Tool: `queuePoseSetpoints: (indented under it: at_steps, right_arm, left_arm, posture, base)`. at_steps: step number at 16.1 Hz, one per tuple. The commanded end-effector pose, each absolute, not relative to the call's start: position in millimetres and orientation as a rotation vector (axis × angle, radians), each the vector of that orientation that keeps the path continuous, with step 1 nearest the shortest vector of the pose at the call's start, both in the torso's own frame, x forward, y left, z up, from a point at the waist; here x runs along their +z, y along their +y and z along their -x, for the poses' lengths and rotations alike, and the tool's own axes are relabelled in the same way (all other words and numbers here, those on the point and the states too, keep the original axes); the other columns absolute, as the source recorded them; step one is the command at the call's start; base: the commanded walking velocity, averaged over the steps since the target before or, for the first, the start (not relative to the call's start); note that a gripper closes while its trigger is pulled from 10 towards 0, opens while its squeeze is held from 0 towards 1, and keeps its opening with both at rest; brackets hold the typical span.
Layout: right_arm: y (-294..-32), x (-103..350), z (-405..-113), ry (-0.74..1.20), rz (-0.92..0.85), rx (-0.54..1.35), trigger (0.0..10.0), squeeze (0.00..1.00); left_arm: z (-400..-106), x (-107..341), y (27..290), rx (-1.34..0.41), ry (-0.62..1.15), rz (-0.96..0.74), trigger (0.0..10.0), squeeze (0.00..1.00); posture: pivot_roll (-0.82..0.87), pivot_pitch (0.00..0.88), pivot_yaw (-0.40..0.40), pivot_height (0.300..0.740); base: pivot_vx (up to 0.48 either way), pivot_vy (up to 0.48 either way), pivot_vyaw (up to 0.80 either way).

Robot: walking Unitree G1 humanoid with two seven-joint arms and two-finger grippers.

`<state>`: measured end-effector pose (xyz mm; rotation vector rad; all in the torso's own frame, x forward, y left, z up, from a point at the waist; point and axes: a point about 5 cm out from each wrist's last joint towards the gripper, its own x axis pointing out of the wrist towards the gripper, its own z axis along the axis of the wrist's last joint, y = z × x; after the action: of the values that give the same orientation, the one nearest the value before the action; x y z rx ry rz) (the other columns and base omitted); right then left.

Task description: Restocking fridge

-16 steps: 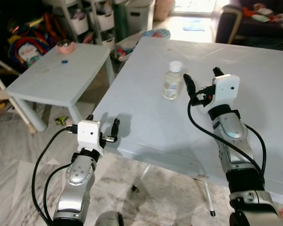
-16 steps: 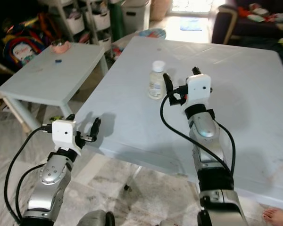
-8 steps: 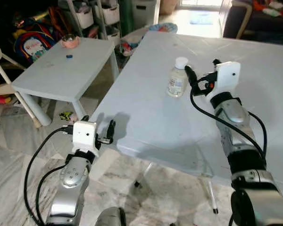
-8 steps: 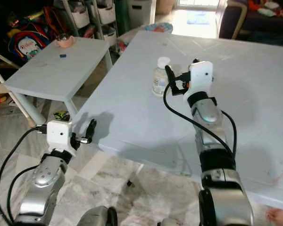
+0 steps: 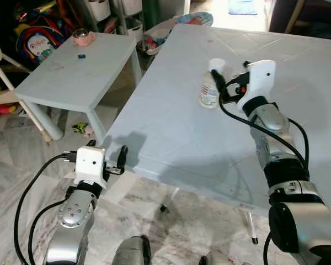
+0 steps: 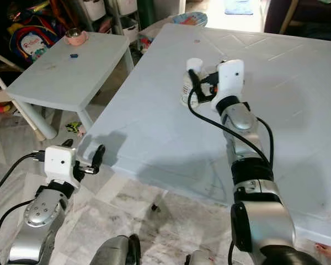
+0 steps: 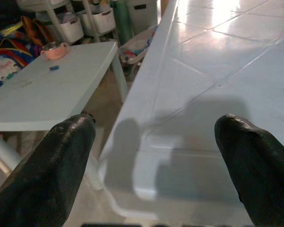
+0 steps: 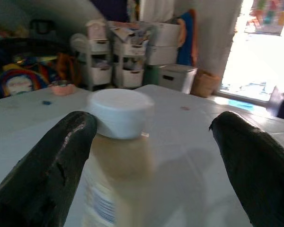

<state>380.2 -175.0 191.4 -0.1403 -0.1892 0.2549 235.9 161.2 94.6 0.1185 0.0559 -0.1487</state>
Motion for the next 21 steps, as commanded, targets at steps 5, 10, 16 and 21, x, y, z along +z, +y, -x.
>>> queuePoseSetpoints:
  at_steps: [5, 10, 16, 21]
  right_arm:
    - [-156, 198, -384, -0.202, 0.164, 0.395, 10.0, 0.00]
    - [-172, 207, -394, -0.172, 0.217, 0.339, 10.0, 0.00]
    - [-167, 214, -401, -0.147, 0.228, 0.405, 0.0, 0.00]
    - [-164, 219, -404, -0.153, 0.268, 0.432, 0.0, 0.00]
  left_arm:
    - [-233, 97, 163, -0.142, 0.071, -0.133, 10.0, 0.00]
    - [-232, 96, 163, -0.143, 0.082, -0.130, 10.0, 0.00]
    - [-231, 93, 162, -0.152, 0.100, -0.130, 10.0, 0.00]
    - [-230, 92, 162, -0.150, 0.107, -0.132, 10.0, 0.00]
  posture:
    - [0.12, 0.137, 0.091, 0.740]
    - [0.12, 0.140, 0.087, 0.740]
    - [0.13, 0.146, 0.090, 0.740]
    - [0.13, 0.147, 0.092, 0.740]
  base:
    - [0.000, 0.000, 0.00]
    - [0.000, 0.000, 0.00]
    - [0.000, 0.000, 0.00]
    - [0.000, 0.000, 0.00]
